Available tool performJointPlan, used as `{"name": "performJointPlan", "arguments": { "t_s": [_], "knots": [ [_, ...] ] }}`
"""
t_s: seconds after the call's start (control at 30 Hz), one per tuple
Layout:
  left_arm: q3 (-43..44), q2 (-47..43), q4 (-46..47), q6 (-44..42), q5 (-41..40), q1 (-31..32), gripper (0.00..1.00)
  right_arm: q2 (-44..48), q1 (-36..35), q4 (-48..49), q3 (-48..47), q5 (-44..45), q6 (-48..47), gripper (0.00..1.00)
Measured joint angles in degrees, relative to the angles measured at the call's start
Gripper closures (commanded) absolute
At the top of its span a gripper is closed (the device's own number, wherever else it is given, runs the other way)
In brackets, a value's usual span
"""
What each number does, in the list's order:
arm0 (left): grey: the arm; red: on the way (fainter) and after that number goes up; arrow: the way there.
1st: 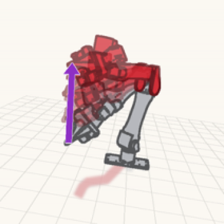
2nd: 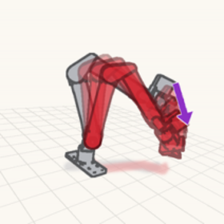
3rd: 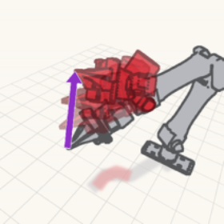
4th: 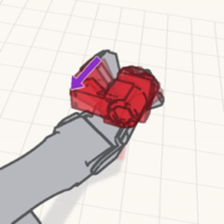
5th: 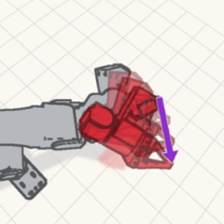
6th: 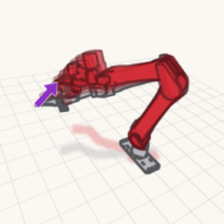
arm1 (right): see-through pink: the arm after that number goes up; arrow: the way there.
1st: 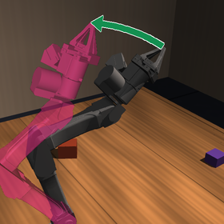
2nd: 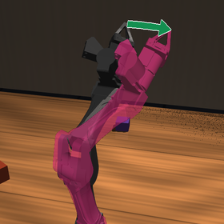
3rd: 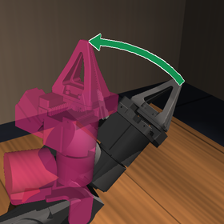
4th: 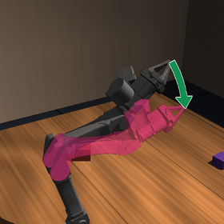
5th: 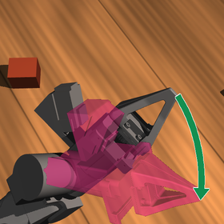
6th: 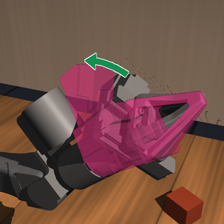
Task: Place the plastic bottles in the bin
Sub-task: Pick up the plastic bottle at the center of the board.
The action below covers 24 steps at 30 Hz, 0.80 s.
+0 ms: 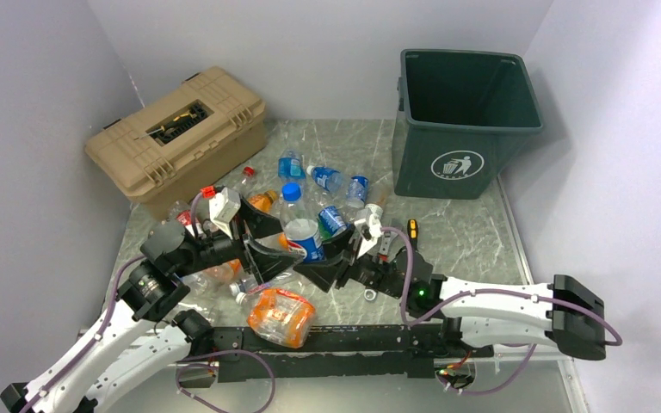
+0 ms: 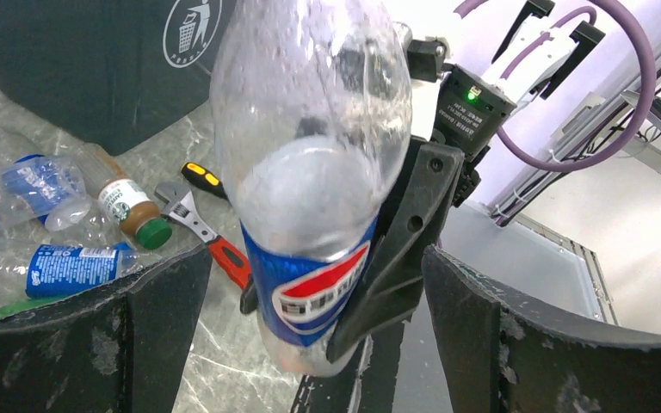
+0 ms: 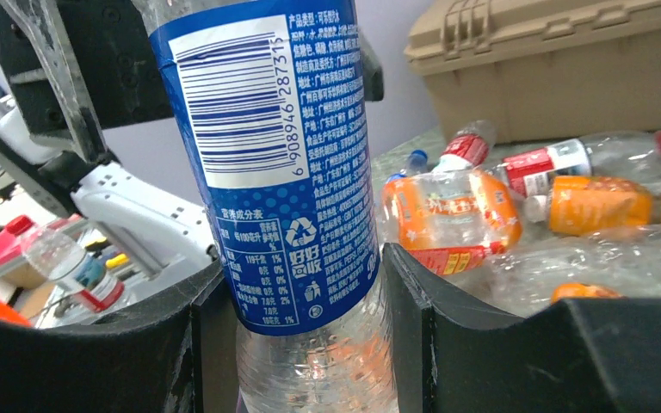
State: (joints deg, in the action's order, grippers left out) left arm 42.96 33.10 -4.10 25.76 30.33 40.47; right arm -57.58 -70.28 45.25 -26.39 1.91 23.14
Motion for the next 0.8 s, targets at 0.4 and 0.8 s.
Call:
{"name": "performJointPlan", "arguments": {
  "t_s": [0.4,0.8],
  "knots": [
    [-0.31,2.27,0.87,-0.61,3.61,0.00,0.39,-5.86,0.00,6.86,0.04,-6.99,4.59,0.56],
    [-0.31,3.28,1.33,-1.07,6.25,-0.15,0.67,-6.91,0.07,8.24,0.04,-8.11,5.75,0.15]
  ]
}}
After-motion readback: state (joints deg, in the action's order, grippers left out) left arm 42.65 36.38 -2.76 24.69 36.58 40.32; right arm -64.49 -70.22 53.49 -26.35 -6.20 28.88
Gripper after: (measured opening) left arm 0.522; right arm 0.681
